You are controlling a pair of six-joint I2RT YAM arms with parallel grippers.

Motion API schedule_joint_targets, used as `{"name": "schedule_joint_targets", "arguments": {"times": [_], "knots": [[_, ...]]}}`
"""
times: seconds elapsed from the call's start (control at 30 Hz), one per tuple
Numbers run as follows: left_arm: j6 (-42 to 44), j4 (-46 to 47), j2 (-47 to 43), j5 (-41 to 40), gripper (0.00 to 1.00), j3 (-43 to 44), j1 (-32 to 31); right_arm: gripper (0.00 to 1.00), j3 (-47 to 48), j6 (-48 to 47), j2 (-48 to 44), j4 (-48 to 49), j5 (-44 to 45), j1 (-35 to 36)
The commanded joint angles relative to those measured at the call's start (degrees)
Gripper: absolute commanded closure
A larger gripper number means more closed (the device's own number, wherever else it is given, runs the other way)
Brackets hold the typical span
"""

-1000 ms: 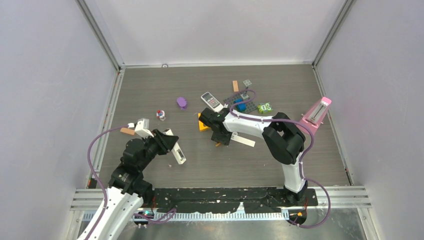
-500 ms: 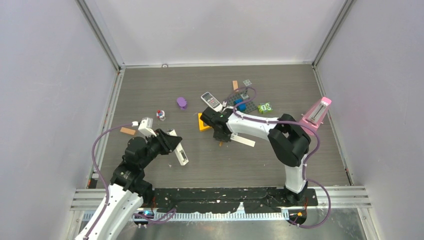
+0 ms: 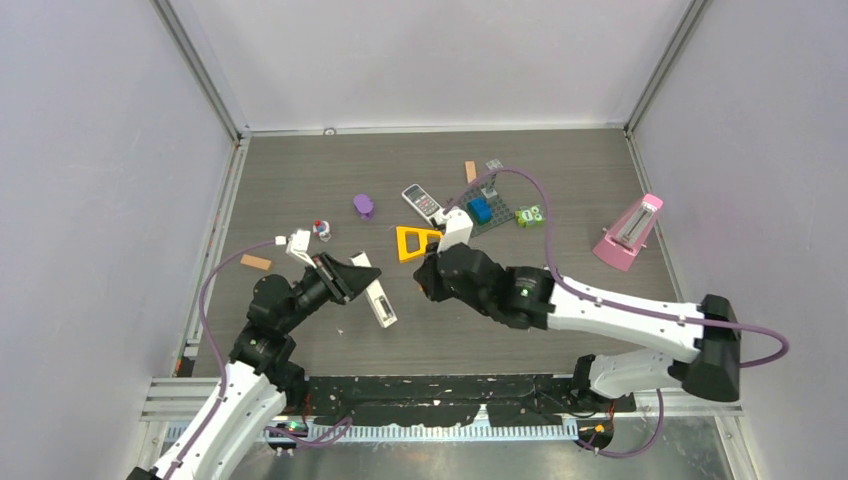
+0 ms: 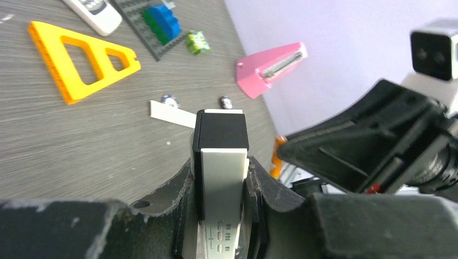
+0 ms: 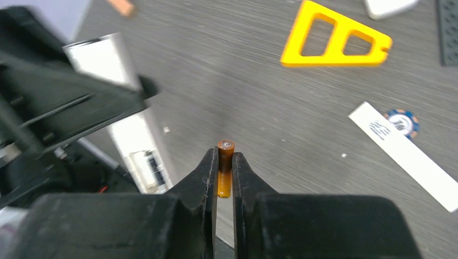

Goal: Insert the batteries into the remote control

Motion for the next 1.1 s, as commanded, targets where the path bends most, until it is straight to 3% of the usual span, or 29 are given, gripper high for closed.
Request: {"name": "schedule_joint_targets", "arguments": {"times": [0.0,0.43,1.07], "knots": [[-9.62,14.8,1.11,4.65,1.0,-1.5,0.11,0.95,-4.12,-9.43,-7.29,15.73,-0.17,4.17],[-19.54,20.2,1.26,6.47,1.0,-2.23,0.14,0.95,-0.02,-19.61,-4.49,20.79,2.33,13.98],[-21.36,25.11,1.71,6.97,1.0,-2.91,0.14,0.94,0.4,-21.0,-0.82,19.86,3.7,15.58]]}}
